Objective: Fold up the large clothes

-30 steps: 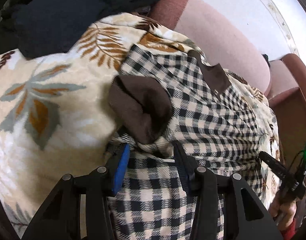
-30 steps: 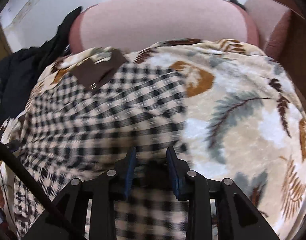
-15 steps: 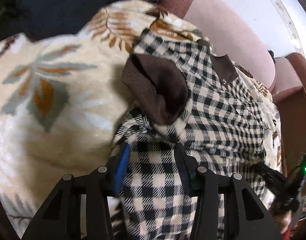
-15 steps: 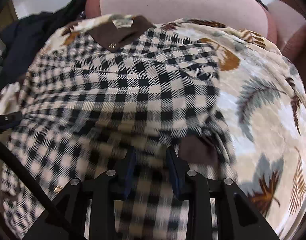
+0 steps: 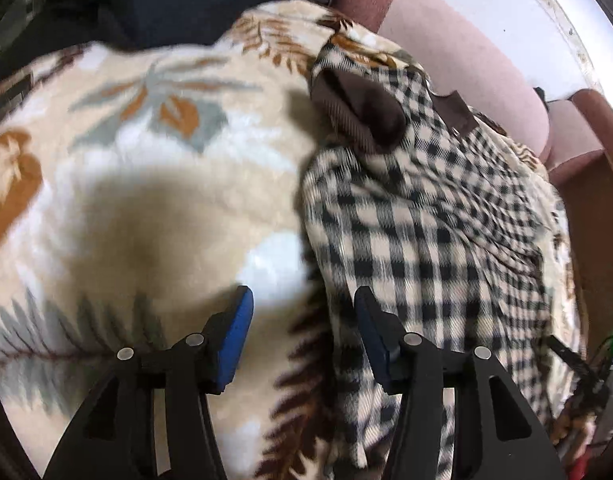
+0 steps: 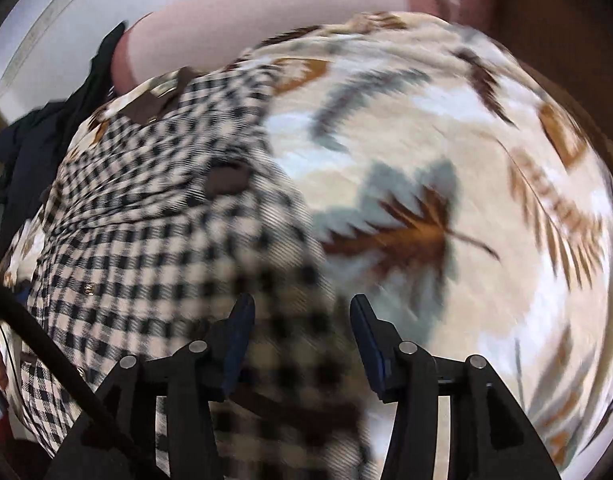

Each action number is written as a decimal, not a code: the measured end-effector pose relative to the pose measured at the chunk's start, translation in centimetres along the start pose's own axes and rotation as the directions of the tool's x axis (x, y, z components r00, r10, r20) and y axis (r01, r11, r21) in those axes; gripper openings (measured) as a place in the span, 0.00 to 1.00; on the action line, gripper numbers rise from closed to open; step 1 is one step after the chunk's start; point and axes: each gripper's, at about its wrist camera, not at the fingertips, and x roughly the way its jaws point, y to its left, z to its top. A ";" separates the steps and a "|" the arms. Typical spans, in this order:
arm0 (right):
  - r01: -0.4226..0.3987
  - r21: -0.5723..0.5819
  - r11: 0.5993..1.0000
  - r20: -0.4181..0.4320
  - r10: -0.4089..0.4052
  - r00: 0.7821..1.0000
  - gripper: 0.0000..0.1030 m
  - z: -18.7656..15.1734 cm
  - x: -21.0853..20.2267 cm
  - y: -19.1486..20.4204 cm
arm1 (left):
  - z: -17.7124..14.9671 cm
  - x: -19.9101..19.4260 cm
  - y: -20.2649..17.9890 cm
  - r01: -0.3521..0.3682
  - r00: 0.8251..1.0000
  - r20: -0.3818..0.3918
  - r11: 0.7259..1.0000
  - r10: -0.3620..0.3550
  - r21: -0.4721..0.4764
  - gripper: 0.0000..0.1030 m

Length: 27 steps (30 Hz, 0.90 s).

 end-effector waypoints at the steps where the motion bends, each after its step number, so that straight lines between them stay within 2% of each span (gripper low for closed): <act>1: -0.009 0.030 0.999 0.003 0.009 1.000 0.52 -0.5 0.0 -0.9 | -0.5 -0.1 0.1 0.031 1.000 -0.001 0.999 -0.031 -0.011 0.54; 4: -0.098 0.129 0.987 0.016 0.097 0.995 0.54 -1.6 0.0 -3.5 | -1.8 -0.4 -0.2 0.109 0.994 -0.016 0.994 -0.110 -0.031 0.56; 7: -0.198 0.158 0.967 0.000 0.200 0.980 0.55 -1.7 0.0 -4.2 | -3.7 -0.5 -0.7 0.177 0.983 -0.041 0.983 -0.180 -0.049 0.56; 10: -0.320 0.191 0.928 -0.030 0.331 0.943 0.55 -2.2 0.5 -4.5 | -5.6 -1.1 -1.2 0.204 0.978 -0.041 0.978 -0.206 -0.041 0.56; 13: -0.413 0.237 0.879 -0.038 0.433 0.901 0.55 -2.7 0.8 -4.9 | -7.4 -1.4 -1.3 0.270 0.960 -0.061 0.960 -0.275 -0.072 0.56; 15: -0.480 0.288 0.828 -0.041 0.512 0.858 0.55 -3.4 1.2 -5.3 | -9.1 -1.8 -1.2 0.298 0.951 -0.053 0.950 -0.304 -0.097 0.54; 16: -0.516 0.319 0.795 -0.040 0.556 0.830 0.55 -3.8 1.4 -5.6 | -9.9 -2.1 -1.3 0.302 0.950 -0.053 0.947 -0.309 -0.106 0.50; 18: -0.552 0.344 0.760 -0.037 0.598 0.800 0.54 -4.7 1.6 -5.8 | -11.3 -2.7 -1.3 0.319 0.944 -0.046 0.941 -0.326 -0.118 0.50; 22: -0.607 0.337 0.720 -0.057 0.659 0.750 0.54 -6.8 0.8 -5.5 | -14.4 -3.7 -1.3 0.352 0.934 -0.017 0.927 -0.357 -0.129 0.50; 27: -0.624 0.278 0.730 -0.079 0.665 0.743 0.54 -9.7 -0.7 -4.5 | -16.2 -4.5 -1.1 0.368 0.930 0.034 0.920 -0.367 -0.132 0.50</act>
